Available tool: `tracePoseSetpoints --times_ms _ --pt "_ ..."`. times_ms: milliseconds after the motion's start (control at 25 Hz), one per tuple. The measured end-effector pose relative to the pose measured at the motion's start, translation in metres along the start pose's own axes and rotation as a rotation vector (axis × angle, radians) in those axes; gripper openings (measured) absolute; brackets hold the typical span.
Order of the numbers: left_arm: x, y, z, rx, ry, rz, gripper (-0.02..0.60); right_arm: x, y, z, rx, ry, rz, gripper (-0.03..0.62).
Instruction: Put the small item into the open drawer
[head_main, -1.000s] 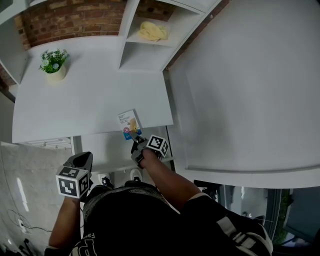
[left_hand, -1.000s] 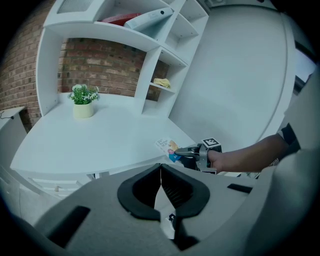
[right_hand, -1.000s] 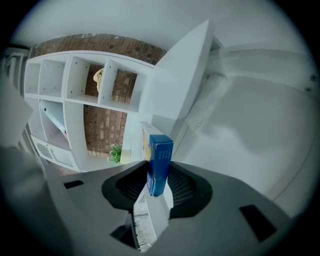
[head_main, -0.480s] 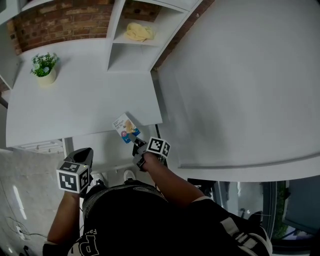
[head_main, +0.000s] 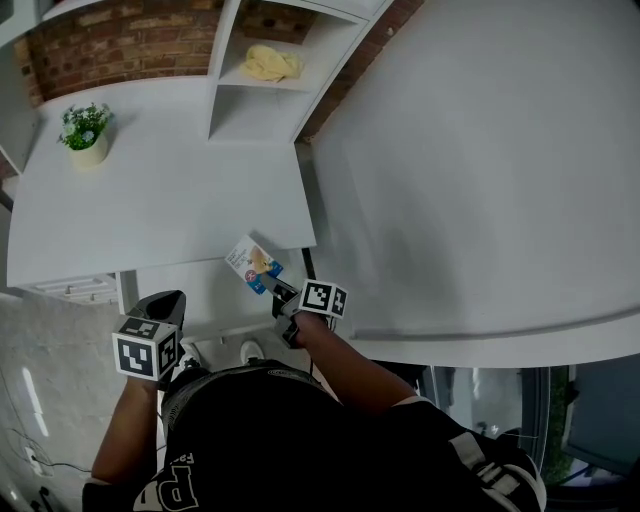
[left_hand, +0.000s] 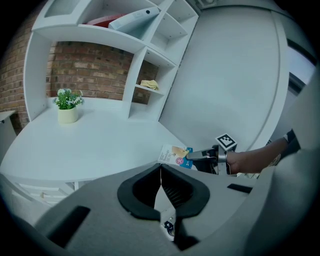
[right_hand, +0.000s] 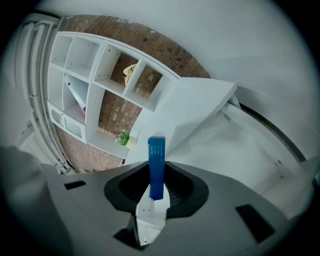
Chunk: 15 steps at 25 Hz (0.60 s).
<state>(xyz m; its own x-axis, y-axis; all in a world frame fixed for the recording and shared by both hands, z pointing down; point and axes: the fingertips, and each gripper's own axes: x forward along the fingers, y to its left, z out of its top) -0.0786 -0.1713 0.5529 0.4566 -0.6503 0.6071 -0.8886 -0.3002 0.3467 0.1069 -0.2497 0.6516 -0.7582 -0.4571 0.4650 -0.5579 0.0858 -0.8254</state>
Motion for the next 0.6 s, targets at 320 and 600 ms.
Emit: tracePoseSetpoints --times_ms 320,600 --pt "0.002 -0.011 -0.001 -0.016 -0.013 0.027 0.018 -0.019 -0.004 -0.015 -0.099 0.151 0.025 0.087" --pt "-0.005 -0.01 -0.008 -0.04 -0.012 0.072 0.018 -0.006 -0.03 -0.041 -0.216 0.374 -0.028 0.086"
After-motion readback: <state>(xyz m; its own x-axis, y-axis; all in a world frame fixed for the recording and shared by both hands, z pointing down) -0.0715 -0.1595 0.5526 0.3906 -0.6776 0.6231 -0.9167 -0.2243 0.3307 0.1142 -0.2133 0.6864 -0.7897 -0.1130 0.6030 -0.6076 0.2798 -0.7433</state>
